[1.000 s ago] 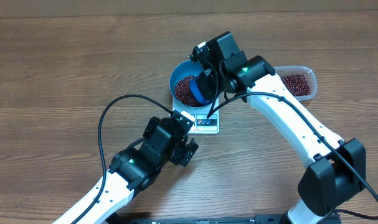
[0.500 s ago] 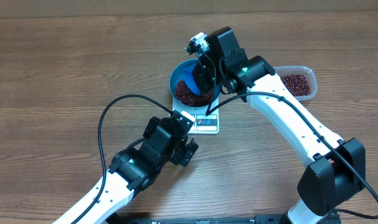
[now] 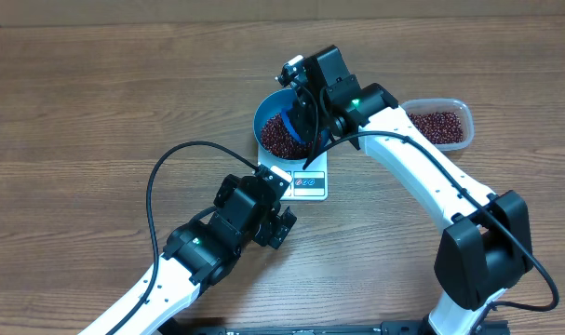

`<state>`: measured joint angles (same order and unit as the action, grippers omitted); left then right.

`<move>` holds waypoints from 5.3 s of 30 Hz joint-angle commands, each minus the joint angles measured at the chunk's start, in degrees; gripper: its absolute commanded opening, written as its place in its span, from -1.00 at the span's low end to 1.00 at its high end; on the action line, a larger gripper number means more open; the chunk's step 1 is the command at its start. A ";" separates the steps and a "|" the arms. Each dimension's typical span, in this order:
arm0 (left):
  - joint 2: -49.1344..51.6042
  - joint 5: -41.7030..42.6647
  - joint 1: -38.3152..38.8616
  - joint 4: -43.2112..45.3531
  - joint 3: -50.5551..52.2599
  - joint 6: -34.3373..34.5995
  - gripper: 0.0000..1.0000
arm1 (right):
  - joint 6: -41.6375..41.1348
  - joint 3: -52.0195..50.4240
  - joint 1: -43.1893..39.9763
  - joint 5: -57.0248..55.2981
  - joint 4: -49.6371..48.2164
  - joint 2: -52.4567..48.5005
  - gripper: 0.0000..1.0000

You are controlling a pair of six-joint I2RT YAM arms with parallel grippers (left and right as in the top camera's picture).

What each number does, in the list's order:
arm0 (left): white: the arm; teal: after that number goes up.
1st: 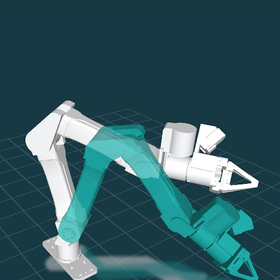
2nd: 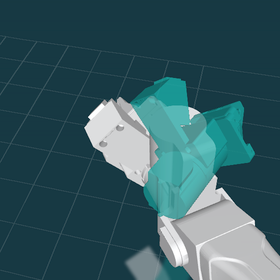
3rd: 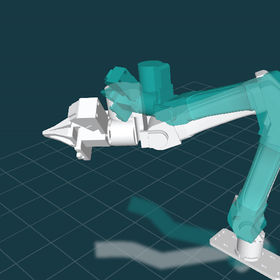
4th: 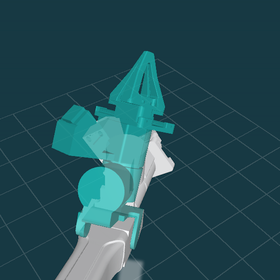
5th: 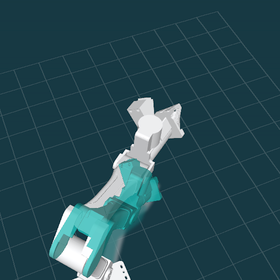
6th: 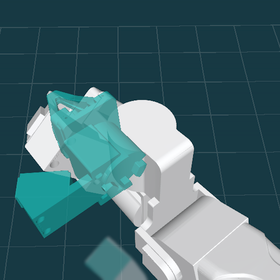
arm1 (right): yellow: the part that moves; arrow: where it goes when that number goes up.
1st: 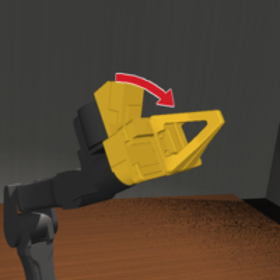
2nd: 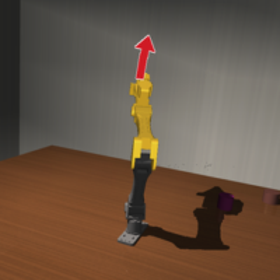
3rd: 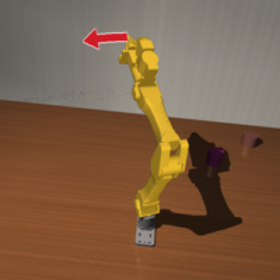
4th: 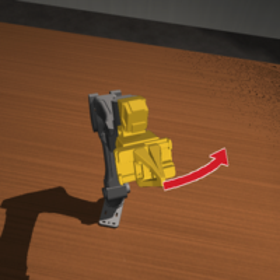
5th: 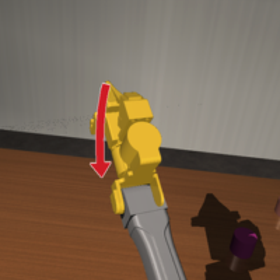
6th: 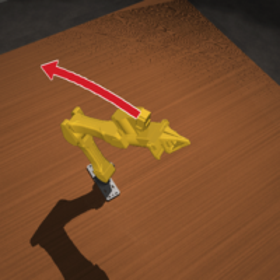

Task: Scoop item into bowl and weigh 150g on scale

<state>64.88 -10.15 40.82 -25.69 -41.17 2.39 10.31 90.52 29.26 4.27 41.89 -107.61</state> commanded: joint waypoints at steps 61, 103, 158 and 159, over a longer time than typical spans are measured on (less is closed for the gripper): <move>-0.39 -0.79 -0.31 0.17 0.68 -1.11 0.99 | -8.33 14.53 -3.21 -2.78 12.79 1.40 -0.92; -0.39 -0.79 -0.31 0.17 0.68 -1.11 0.99 | -8.37 14.56 7.02 -22.25 14.56 5.29 -0.92; -0.39 -0.79 -0.31 0.17 0.68 -1.14 0.99 | -17.70 14.56 6.88 -17.20 15.76 5.29 -0.92; -0.39 -0.76 -0.31 0.17 0.68 -1.14 0.99 | -17.86 14.56 6.88 -17.16 15.76 5.29 -0.92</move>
<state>64.88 -10.15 40.82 -25.69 -41.17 2.39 -5.45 103.07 36.10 -14.13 57.95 -104.62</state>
